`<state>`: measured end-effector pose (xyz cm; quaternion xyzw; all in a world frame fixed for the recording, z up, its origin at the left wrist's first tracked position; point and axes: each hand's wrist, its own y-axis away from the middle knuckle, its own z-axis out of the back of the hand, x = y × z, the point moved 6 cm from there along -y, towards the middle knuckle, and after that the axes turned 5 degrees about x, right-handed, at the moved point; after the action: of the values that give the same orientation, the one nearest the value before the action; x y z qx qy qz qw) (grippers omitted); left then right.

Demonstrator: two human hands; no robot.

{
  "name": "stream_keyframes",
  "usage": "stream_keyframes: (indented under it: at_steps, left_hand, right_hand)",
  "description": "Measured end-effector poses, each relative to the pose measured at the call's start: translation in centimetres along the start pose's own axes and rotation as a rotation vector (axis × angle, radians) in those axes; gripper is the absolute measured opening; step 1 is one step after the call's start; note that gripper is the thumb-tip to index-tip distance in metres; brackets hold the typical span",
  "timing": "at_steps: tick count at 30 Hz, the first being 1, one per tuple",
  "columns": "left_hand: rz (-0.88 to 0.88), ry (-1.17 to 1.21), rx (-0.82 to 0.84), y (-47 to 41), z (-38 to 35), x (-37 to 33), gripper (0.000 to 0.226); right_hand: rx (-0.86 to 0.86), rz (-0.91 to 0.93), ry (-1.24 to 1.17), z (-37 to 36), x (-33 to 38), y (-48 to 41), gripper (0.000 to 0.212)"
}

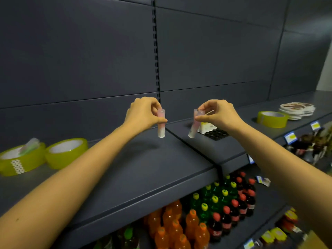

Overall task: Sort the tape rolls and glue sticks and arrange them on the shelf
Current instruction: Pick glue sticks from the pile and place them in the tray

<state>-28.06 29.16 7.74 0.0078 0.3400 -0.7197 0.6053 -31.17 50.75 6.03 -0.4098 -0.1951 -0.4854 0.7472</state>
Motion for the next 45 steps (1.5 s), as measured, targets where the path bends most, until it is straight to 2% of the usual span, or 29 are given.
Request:
stream_keyframes:
  at_steps: [7,11,18,27,33,36,41,45]
  left_hand:
    - [0.008,0.086,0.007,-1.3,-6.7,-7.3,0.015]
    - [0.022,0.136,-0.037,-1.8,-9.8,-9.3,0.018]
    - [0.055,0.139,-0.155,-3.5,-12.5,-10.7,0.026]
    - [0.069,0.027,-0.123,-6.6,-14.4,-10.6,0.027]
    - [0.082,0.022,-0.126,-7.4,-15.8,-9.9,0.024]
    - [0.086,-0.076,-0.142,-7.9,-15.9,-9.7,0.021]
    - [0.080,-0.450,-0.088,-8.5,-17.1,-10.2,0.028]
    - [0.117,-0.550,-0.099,-7.9,-17.7,-9.9,0.036]
  right_hand:
    - [-0.062,0.030,0.029,7.2,-6.6,1.0,0.019]
    - [-0.069,0.057,0.025,8.9,-9.9,0.7,0.021]
    - [-0.034,0.132,0.004,9.2,-13.2,-1.1,0.020]
    - [0.034,0.228,-0.077,7.6,-13.5,-5.2,0.022]
    - [0.130,0.292,-0.022,5.6,-13.5,-7.9,0.022]
    - [0.168,0.325,0.006,4.6,-13.6,-8.9,0.022]
    - [0.214,0.370,-0.013,3.8,-14.1,-10.3,0.030]
    - [0.267,0.422,-0.048,3.1,-14.3,-11.1,0.023]
